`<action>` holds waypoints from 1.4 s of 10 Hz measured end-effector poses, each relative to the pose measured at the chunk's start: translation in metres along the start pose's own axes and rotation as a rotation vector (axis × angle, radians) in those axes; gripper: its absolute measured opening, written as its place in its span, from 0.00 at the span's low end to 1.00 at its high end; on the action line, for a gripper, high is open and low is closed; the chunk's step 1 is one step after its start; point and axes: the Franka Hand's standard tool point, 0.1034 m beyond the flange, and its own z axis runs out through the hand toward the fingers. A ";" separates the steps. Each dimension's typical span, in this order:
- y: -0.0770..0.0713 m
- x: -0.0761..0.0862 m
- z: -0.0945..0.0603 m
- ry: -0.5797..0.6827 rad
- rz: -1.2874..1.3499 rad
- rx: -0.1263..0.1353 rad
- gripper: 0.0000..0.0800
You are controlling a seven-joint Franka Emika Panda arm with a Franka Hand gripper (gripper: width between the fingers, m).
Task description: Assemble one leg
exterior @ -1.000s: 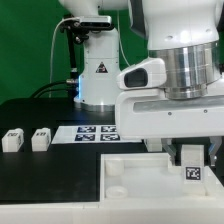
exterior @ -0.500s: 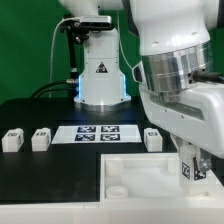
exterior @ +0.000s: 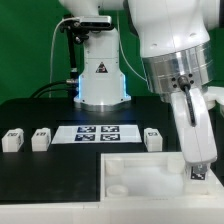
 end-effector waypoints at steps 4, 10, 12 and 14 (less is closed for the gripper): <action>0.001 -0.002 0.001 0.004 -0.246 -0.006 0.78; 0.005 0.000 0.001 0.068 -1.053 -0.074 0.81; 0.007 -0.003 0.003 0.096 -1.319 -0.103 0.81; 0.007 -0.002 0.003 0.097 -1.284 -0.101 0.78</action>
Offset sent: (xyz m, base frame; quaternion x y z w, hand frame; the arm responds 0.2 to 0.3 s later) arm 0.0026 -0.0019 0.0035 -0.0143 0.0265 -0.1718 0.9847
